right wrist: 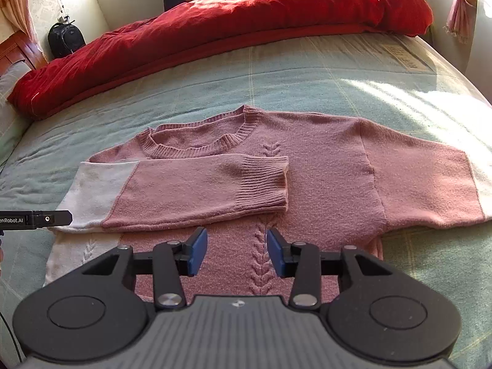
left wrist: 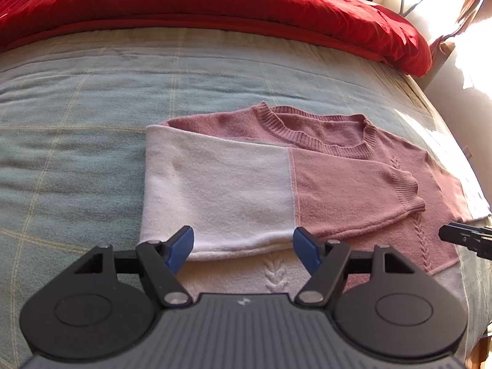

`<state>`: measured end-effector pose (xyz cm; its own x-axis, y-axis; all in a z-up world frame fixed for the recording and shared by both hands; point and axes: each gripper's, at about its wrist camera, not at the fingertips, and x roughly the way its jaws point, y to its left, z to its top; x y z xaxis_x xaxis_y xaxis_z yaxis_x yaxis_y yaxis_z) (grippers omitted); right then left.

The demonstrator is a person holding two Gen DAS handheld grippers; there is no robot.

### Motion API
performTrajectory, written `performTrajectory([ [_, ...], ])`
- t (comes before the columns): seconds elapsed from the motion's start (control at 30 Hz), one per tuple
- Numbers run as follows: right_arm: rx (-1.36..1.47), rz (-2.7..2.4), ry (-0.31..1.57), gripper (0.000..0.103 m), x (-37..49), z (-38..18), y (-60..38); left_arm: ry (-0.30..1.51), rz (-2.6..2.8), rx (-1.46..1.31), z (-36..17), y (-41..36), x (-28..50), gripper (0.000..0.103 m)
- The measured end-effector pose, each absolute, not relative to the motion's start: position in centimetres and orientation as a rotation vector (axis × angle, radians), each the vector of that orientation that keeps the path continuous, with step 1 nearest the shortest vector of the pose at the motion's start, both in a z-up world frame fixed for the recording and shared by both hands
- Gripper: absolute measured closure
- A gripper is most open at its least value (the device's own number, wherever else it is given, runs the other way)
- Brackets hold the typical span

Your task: Fold clothes

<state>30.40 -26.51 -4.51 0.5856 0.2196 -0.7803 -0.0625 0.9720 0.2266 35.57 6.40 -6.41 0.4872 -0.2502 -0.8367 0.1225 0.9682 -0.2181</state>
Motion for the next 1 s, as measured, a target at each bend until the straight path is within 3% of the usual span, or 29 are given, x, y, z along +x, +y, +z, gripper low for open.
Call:
performTrajectory([
  [0.1,0.159,0.169,0.91,0.053,28.6,-2.5,-26.8,1.035,-0.243,-0.113,-4.8,5.8,33.3,0.029],
  [0.2,0.094,0.176,0.898,0.043,25.9,-1.8,-26.5,1.03,-0.277,-0.046,-3.8,4.2,30.1,0.027],
  [0.53,-0.072,0.168,1.071,0.042,18.4,-9.3,-25.3,1.028,-0.365,0.128,-6.7,-2.0,19.1,0.027],
  [0.6,-0.05,0.169,1.071,0.036,17.5,-10.1,-25.3,1.016,-0.363,0.141,-7.8,-2.9,17.6,0.027],
  [0.67,-0.004,0.172,1.064,0.021,16.9,-10.5,-25.5,1.012,-0.351,0.155,-8.7,-3.6,16.3,0.027],
  [0.8,0.04,0.168,1.051,0.013,16.2,-11.0,-25.5,1.009,-0.327,0.178,-10.3,-4.7,13.8,0.026],
  [0.87,0.058,0.173,1.05,0.002,16.0,-11.2,-25.5,1.004,-0.328,0.184,-10.4,-4.6,12.8,0.024],
  [1.0,0.072,0.173,1.037,0.0,15.8,-11.6,-25.4,1.026,-0.328,0.151,-10.1,-3.7,11.6,0.023],
])
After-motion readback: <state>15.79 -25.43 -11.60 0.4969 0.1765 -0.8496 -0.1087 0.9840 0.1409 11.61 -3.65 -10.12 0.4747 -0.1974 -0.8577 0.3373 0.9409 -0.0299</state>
